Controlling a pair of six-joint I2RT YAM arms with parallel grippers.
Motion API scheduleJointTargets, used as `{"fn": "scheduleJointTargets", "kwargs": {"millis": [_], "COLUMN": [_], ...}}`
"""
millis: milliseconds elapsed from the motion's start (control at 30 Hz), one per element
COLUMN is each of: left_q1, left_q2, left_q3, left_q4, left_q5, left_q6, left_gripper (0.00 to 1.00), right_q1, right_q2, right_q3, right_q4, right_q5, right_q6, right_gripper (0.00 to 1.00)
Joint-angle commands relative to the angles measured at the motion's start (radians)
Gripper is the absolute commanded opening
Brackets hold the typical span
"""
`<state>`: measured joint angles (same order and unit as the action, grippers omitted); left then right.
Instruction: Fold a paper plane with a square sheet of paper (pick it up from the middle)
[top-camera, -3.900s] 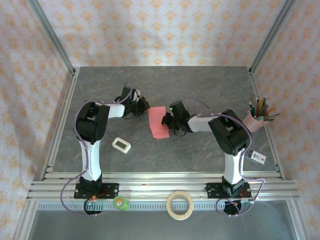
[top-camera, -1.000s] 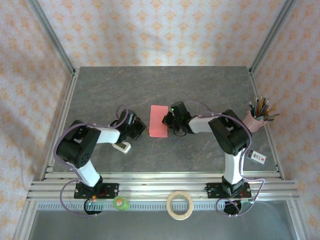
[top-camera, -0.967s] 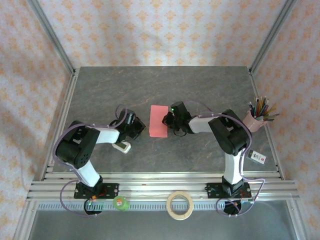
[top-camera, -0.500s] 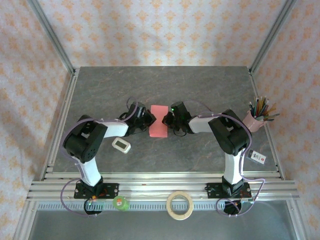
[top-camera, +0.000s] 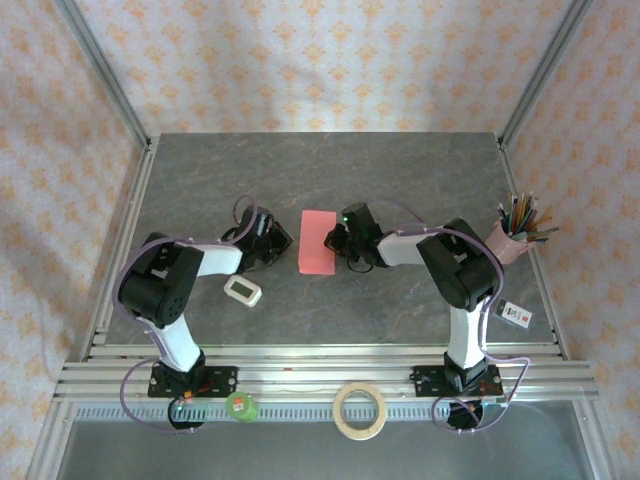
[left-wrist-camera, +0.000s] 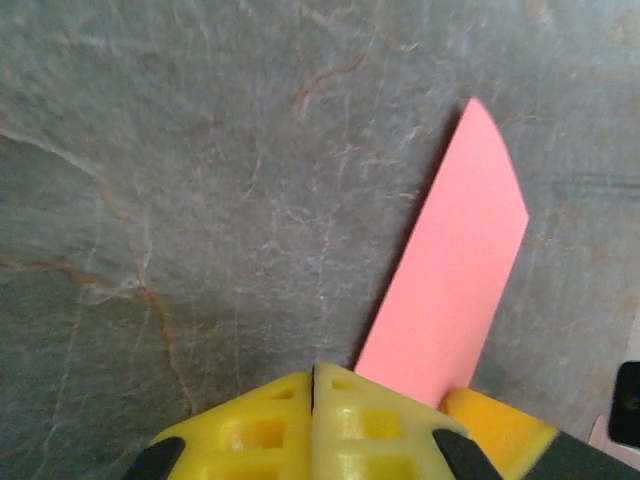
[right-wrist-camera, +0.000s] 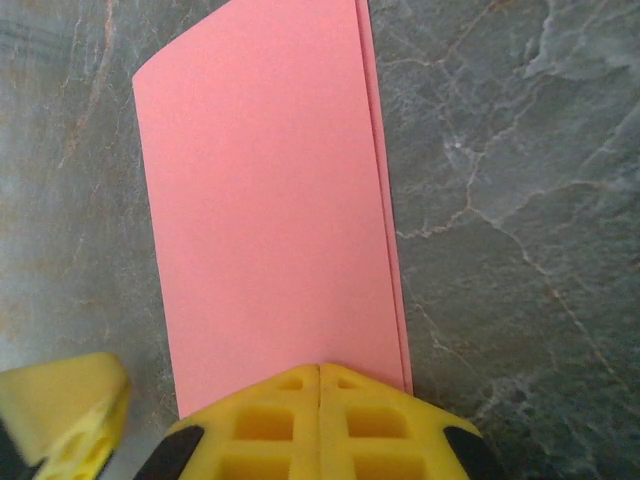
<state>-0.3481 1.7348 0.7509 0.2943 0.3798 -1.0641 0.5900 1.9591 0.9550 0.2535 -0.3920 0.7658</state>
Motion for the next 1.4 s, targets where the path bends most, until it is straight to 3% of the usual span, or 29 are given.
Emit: {"fn": "scheduleJointTargets", "kwargs": {"millis": [0,233,667,1000,1367], "left_q1": [-0.025,-0.134,-0.152,-0.142,-0.106], "left_q2": [-0.053,-0.029,-0.004,-0.078,-0.203], "left_q3": [0.031,0.026,-0.11,-0.174,-0.156], "left_q4": [-0.069,0.014,0.063,-0.054,-0.081], "left_q5": [0.005,0.038,0.029,-0.079,-0.04], "left_q6": [0.045,-0.073,-0.177,-0.152,-0.088], "left_gripper": [0.0,0.0,0.0,0.0,0.0], "right_q1": [-0.036,-0.037,-0.037,-0.038,-0.036], "right_q2": [0.154,0.157,0.168,0.176,0.172], "right_q3": [-0.084,-0.082,-0.078,-0.076,-0.073], "right_q4": [-0.322,-0.321,-0.326,-0.327,-0.319], "right_q5": [0.162,0.162,0.161,0.166,0.159], "right_q6": [-0.044,-0.04,-0.043,-0.043,-0.06], "right_gripper": [0.0,0.0,0.0,0.0,0.0]}}
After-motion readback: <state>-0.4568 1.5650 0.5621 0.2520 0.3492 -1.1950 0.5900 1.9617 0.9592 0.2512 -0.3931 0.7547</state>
